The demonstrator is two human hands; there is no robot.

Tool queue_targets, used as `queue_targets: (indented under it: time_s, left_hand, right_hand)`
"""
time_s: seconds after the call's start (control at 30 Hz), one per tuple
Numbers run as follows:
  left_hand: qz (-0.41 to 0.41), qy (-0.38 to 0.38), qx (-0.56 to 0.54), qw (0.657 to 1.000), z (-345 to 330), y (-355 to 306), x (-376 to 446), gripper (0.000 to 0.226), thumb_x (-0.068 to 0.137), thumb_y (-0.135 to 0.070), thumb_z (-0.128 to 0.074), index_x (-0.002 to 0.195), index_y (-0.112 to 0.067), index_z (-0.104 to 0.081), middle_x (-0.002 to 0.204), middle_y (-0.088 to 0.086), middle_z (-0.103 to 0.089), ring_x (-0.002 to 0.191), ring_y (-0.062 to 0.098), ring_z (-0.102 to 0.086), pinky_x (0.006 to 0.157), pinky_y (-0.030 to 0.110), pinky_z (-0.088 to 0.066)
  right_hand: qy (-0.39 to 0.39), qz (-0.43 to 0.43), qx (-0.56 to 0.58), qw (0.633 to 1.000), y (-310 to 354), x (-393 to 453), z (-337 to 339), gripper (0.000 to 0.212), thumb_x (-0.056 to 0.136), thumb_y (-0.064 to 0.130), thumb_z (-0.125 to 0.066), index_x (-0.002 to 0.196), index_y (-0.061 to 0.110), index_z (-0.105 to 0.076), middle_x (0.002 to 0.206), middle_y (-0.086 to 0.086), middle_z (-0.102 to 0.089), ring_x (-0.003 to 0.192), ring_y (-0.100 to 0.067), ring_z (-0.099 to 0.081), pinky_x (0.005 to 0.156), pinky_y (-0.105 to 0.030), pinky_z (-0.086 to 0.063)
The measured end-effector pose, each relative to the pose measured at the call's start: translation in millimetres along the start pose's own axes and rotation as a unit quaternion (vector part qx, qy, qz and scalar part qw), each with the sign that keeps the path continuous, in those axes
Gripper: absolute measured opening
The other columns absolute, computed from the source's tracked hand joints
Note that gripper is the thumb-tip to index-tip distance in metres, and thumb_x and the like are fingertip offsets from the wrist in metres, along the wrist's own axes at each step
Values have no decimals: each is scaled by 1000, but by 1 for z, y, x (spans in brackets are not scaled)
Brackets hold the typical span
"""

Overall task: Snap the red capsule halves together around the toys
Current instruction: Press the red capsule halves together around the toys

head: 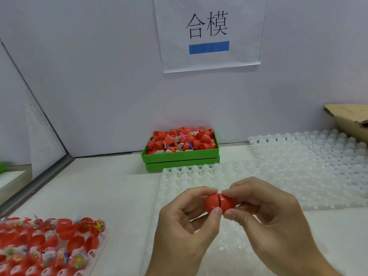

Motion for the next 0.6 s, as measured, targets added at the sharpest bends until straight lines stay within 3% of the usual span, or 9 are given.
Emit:
queue_targets:
  time_s: [0.4, 0.6]
  left_hand:
    - [-38, -12, 71, 997, 1, 1, -2, 21, 61, -27, -64, 81, -34, -65, 75, 8, -73, 74, 23, -74, 71, 20, -57]
    - [-47, 5, 123, 991, 2, -1, -1, 12, 64, -29, -62, 76, -32, -61, 63, 2, -63, 57, 9, -61, 64, 15, -52]
  right_hand:
    - [14, 43, -54, 997, 3, -2, -4, 29, 68, 1, -77, 90, 19, -75, 87, 10, -67, 76, -18, -71, 61, -27, -59]
    - [12, 41, -53, 998, 1, -4, -5, 26, 67, 1, -78, 88, 15, -76, 86, 10, -67, 75, -18, -71, 61, -26, -59]
Point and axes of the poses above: each hand's wrist, its own x-axis towards the middle knuckle, its own z-axis out of the back of the hand, y = z × x, the point moved 8 cm from there along x, towards the middle knuckle
